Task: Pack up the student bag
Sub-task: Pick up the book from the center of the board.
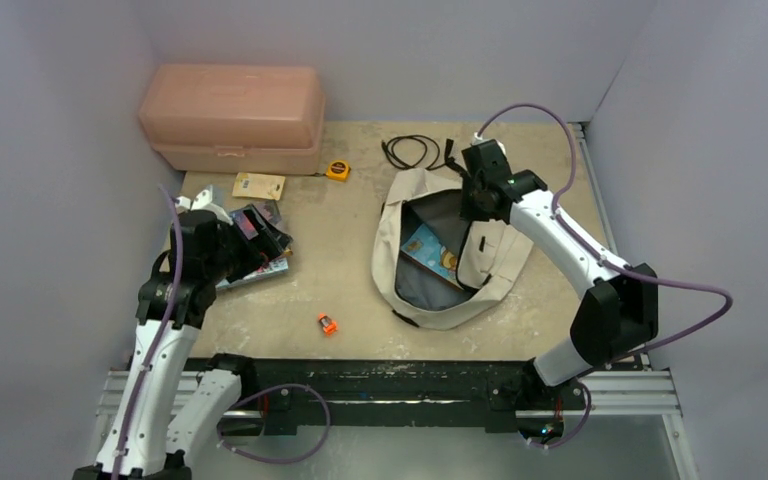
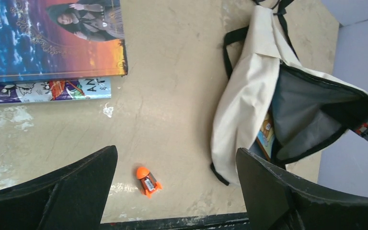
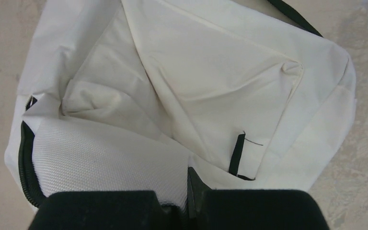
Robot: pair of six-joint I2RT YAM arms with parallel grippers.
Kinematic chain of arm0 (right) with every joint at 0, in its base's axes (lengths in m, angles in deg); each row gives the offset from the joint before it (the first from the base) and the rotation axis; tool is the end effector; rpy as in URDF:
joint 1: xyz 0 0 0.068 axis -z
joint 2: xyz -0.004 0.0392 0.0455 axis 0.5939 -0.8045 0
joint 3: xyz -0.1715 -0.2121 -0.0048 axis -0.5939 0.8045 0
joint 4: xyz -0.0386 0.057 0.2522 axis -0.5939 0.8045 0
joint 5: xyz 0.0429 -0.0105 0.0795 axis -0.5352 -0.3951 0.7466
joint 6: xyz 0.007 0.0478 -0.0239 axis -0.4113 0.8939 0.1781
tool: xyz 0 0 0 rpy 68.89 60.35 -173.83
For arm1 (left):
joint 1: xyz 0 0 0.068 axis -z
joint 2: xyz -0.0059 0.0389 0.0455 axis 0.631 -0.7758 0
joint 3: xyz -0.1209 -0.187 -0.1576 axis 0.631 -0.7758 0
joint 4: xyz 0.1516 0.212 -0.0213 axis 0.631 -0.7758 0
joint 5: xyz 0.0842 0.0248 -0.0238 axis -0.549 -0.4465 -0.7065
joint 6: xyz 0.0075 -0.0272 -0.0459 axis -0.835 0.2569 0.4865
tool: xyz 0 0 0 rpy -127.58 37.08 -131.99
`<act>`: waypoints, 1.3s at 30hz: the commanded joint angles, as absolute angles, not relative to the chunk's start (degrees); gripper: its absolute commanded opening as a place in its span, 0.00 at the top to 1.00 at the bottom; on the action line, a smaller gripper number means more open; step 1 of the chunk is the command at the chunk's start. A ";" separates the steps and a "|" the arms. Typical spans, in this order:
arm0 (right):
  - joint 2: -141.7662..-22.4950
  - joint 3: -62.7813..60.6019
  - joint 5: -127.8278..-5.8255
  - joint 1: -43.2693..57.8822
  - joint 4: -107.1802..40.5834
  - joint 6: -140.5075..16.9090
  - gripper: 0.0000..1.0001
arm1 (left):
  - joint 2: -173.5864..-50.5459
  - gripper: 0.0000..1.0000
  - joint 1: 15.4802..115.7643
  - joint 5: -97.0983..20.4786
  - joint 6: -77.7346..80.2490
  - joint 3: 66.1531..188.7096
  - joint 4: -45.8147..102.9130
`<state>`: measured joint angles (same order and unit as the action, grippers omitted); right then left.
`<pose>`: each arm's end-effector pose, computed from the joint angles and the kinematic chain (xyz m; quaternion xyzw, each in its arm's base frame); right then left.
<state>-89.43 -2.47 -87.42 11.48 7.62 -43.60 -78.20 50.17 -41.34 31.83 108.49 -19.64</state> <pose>0.3028 0.1321 0.3013 0.0364 0.9419 0.0367 0.3318 0.1373 -0.0301 0.3352 -0.2165 0.8570 -0.2447 0.3985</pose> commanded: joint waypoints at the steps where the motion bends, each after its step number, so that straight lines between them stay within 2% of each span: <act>1: -85.89 -1.94 -88.83 12.55 5.13 -44.38 1.00 | -83.27 0.08 41.94 -31.02 26.82 109.23 -19.29; 4: -86.80 -2.83 -81.99 12.37 4.70 -47.21 0.98 | -84.46 0.08 41.32 -27.89 27.76 108.78 -16.80; 7: -86.90 -4.48 -77.82 11.70 4.66 -47.65 0.74 | -83.52 0.09 41.23 -24.93 28.59 107.39 -15.43; 9: -86.37 -6.16 -78.95 9.76 4.93 -48.26 0.53 | -82.34 0.08 41.23 -23.43 28.49 106.87 -16.18; 11: -86.34 -8.94 -81.54 6.48 5.99 -49.04 0.36 | -80.29 0.08 41.23 -22.58 28.24 106.38 -17.67; 14: -87.71 -14.35 -85.11 0.48 7.85 -49.34 0.21 | -76.28 0.07 41.23 -22.58 27.59 105.95 -20.17; 18: -90.93 -20.08 -85.27 -7.39 7.20 -47.35 0.14 | -72.22 0.06 41.23 -23.54 26.47 108.32 -25.46; 20: -92.43 -19.51 -81.05 -10.27 2.00 -45.96 0.11 | -70.70 0.05 41.23 -24.58 26.14 109.66 -27.19; 25: -97.89 -12.78 -58.52 -10.98 -23.34 -32.49 0.11 | -66.69 0.05 41.23 -27.49 26.69 114.08 -29.64; 29: -104.85 -10.51 -50.69 -11.11 -40.46 -23.14 0.10 | -66.03 0.04 41.23 -25.72 27.42 116.42 -30.21; 39: -121.33 -14.51 -46.99 -11.69 -52.46 -11.03 0.10 | -65.18 0.03 41.23 -18.06 29.06 112.48 -28.87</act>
<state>-120.25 -12.06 -50.02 -11.31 -42.43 -18.11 -65.35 41.73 -21.38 29.49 112.39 -29.17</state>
